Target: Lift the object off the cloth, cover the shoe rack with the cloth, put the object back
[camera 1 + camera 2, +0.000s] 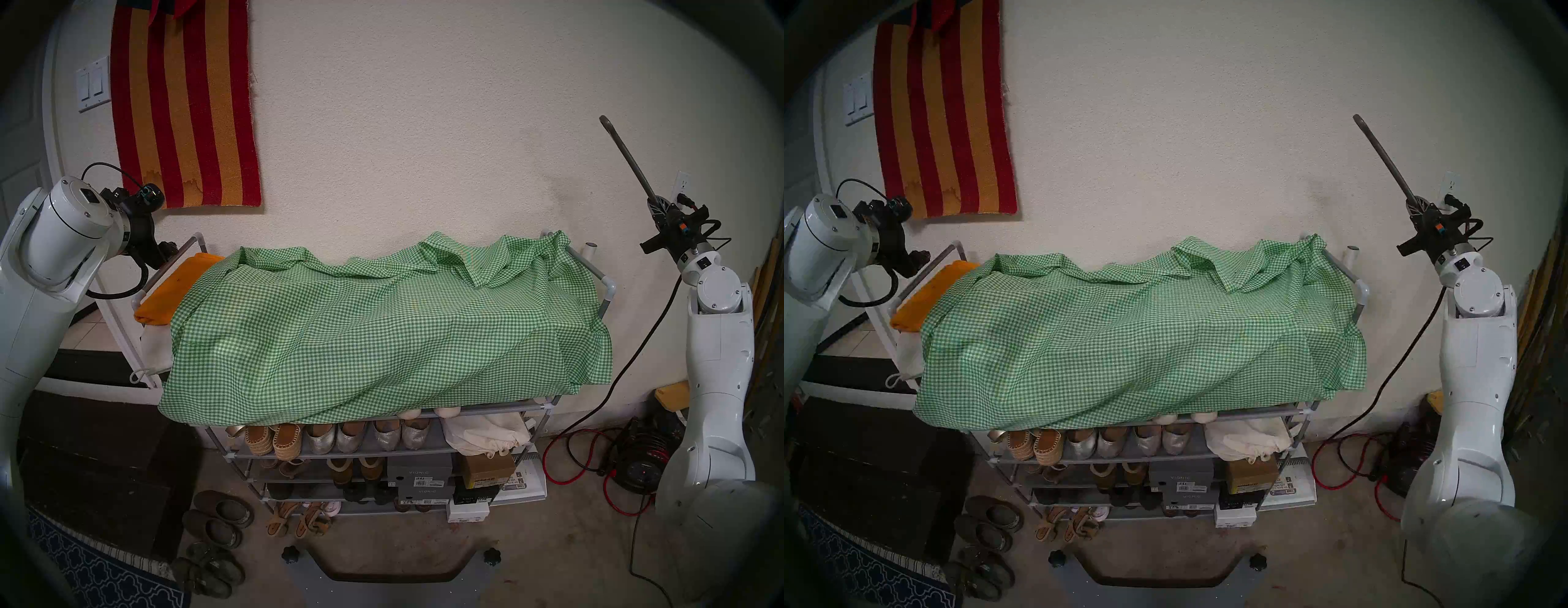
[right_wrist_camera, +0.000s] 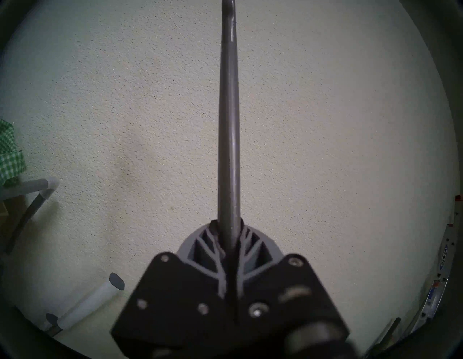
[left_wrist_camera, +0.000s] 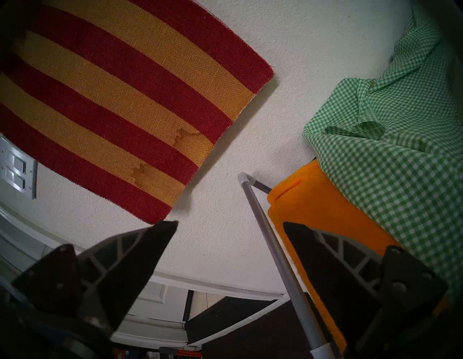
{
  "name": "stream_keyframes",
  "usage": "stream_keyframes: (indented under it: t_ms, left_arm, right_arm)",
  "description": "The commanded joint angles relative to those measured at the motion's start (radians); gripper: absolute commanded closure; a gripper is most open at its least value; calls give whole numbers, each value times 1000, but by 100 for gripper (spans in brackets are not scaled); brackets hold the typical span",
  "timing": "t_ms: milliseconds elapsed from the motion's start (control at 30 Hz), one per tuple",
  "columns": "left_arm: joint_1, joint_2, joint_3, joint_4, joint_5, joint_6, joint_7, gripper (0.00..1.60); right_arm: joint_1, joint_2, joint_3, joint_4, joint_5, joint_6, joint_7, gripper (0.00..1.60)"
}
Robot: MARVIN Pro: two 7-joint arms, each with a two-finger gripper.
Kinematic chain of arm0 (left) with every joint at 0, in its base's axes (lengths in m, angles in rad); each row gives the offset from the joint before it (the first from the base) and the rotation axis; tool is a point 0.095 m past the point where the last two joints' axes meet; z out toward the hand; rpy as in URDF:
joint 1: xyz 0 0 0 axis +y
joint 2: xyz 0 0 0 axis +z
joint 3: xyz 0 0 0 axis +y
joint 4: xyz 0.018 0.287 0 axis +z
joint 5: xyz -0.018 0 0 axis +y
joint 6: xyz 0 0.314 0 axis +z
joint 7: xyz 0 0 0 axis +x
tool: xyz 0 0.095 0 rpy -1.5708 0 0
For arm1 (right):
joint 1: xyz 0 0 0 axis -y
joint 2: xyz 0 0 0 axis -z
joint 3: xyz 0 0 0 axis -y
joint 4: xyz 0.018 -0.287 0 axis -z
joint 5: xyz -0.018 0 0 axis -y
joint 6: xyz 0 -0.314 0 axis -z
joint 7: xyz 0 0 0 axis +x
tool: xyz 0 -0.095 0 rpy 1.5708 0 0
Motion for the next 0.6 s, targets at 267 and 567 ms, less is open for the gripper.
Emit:
stream_keyframes:
  t_ms: [267,567]
  left_arm:
    - [-107,14,113,16,60,-21,30,0]
    - [-184,12,210,31,85,-89,20,0]
  right_arm:
    - [6,-5,0,-10,-6,-11,-22,160]
    - [6,-5,-1,-11,-7,-10,-26,160]
